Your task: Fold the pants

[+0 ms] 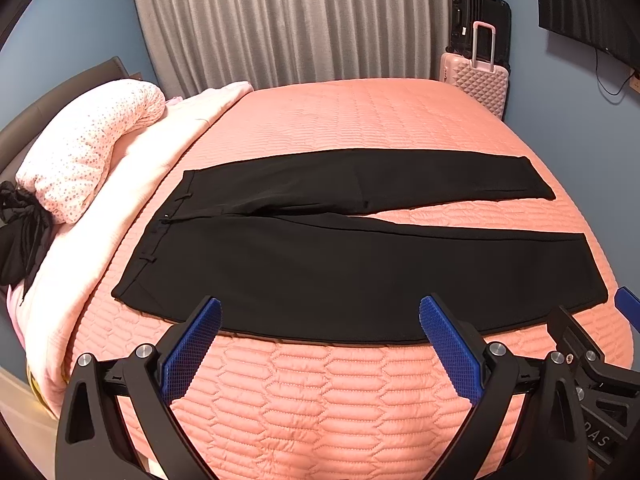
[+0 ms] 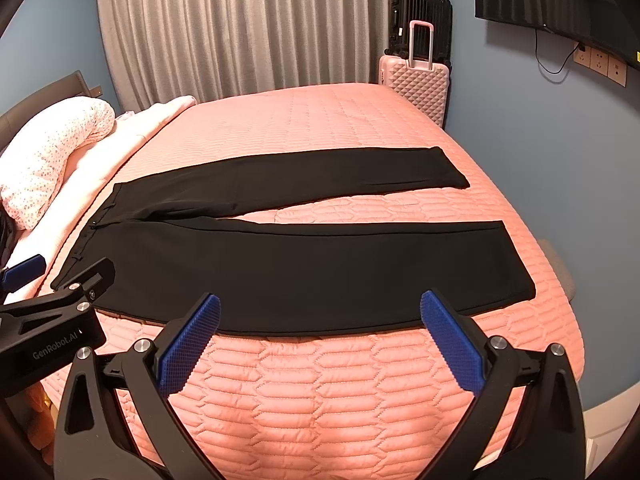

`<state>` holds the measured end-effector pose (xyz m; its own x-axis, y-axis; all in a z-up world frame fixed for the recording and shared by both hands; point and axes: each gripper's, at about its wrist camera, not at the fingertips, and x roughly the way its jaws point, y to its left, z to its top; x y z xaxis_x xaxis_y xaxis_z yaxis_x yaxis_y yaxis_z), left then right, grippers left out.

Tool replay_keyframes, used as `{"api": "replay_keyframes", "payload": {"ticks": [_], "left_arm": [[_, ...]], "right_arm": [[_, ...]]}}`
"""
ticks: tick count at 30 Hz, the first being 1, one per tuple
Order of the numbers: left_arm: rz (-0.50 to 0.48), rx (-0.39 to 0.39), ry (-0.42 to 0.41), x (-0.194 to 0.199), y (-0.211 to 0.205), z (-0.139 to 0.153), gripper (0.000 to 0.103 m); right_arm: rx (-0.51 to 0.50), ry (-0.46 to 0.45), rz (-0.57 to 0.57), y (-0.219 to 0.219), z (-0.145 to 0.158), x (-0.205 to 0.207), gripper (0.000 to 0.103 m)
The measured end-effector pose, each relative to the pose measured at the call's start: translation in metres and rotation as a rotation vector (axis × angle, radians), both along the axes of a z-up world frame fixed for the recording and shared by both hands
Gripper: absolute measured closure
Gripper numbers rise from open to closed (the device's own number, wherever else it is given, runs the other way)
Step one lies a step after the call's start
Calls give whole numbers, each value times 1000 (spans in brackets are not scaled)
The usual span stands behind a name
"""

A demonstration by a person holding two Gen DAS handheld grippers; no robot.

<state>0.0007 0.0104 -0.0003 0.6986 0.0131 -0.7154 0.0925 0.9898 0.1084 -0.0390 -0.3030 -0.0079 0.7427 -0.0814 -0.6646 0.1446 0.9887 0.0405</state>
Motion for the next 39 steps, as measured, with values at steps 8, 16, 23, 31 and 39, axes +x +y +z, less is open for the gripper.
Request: {"api": "replay_keyframes", "payload": {"ticks": [8, 16, 23, 31, 39], "left_arm": [[9, -9, -1, 2, 4, -1, 5], [16, -10, -13, 2, 6, 2, 5], [15, -16, -15, 3, 6, 4, 5], [21, -17, -18, 3, 9, 5, 5], [17, -17, -19, 2, 10, 6, 5]], "right_arm": [[2, -4, 7, 9, 8, 3, 5], [-1, -3, 9, 11, 11, 4, 5], [2, -3, 8, 11, 12, 5, 5], [2, -2, 10, 13, 12, 5, 5], [-1, -1, 11, 13, 14, 6, 5]]}}
